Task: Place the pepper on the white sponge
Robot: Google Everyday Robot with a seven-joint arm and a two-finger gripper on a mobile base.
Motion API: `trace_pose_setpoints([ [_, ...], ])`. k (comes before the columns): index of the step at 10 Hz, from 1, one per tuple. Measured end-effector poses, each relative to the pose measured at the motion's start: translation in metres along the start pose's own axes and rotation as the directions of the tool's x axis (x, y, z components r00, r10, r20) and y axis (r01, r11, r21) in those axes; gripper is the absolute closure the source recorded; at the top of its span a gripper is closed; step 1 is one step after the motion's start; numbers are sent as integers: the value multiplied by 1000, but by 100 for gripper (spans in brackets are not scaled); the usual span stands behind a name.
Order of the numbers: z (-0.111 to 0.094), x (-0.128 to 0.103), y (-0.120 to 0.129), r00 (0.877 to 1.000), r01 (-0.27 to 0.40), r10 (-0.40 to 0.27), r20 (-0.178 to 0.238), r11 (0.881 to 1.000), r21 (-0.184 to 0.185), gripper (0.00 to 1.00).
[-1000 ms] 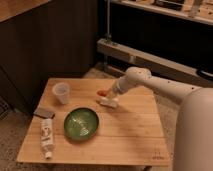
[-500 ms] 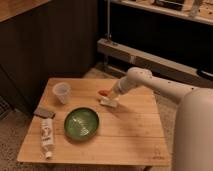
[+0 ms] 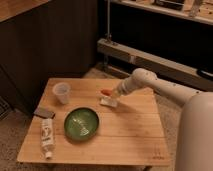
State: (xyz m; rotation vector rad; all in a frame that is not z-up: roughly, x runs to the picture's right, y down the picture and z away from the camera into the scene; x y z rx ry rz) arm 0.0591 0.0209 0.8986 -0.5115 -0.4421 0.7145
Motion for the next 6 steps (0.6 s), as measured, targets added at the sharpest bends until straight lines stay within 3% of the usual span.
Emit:
trace_pose_setpoints([
  [4,2,12,-5,999,-45,45,-24,999,1,100],
  [6,3,14,-6,997,-76,76,-10,997,-21,100],
])
